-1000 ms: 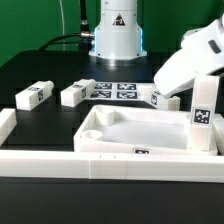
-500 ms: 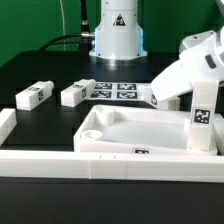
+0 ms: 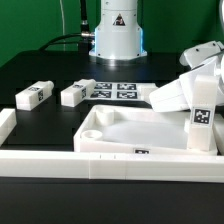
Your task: Assemble desk
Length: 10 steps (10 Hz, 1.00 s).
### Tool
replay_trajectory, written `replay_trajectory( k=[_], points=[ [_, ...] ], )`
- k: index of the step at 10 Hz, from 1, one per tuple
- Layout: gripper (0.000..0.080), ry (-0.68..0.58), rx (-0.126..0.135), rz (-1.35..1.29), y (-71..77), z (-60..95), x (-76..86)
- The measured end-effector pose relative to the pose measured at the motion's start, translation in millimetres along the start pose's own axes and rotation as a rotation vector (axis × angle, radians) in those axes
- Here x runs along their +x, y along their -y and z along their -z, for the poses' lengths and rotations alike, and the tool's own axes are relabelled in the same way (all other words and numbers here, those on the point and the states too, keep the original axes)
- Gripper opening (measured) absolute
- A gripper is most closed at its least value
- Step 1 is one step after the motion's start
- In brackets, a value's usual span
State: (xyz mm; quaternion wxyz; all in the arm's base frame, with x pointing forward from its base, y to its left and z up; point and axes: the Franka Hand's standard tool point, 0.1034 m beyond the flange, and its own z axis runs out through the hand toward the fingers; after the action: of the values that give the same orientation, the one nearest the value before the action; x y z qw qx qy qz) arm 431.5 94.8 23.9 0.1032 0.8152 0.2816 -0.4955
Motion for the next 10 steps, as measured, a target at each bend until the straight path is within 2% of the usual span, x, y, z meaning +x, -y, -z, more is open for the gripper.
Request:
replay_trajectory(
  k=[3, 7, 10],
  points=[
    [0.0649, -0.021, -0.011, -0.024, -2.5, -3.2, -0.6],
    [0.0649, -0.024, -0.007, -0.037, -5.4, -6.9, -3.0],
    [0.0649, -0.022, 0.007, -0.107, -12.5, -21.6, -2.8]
  ],
)
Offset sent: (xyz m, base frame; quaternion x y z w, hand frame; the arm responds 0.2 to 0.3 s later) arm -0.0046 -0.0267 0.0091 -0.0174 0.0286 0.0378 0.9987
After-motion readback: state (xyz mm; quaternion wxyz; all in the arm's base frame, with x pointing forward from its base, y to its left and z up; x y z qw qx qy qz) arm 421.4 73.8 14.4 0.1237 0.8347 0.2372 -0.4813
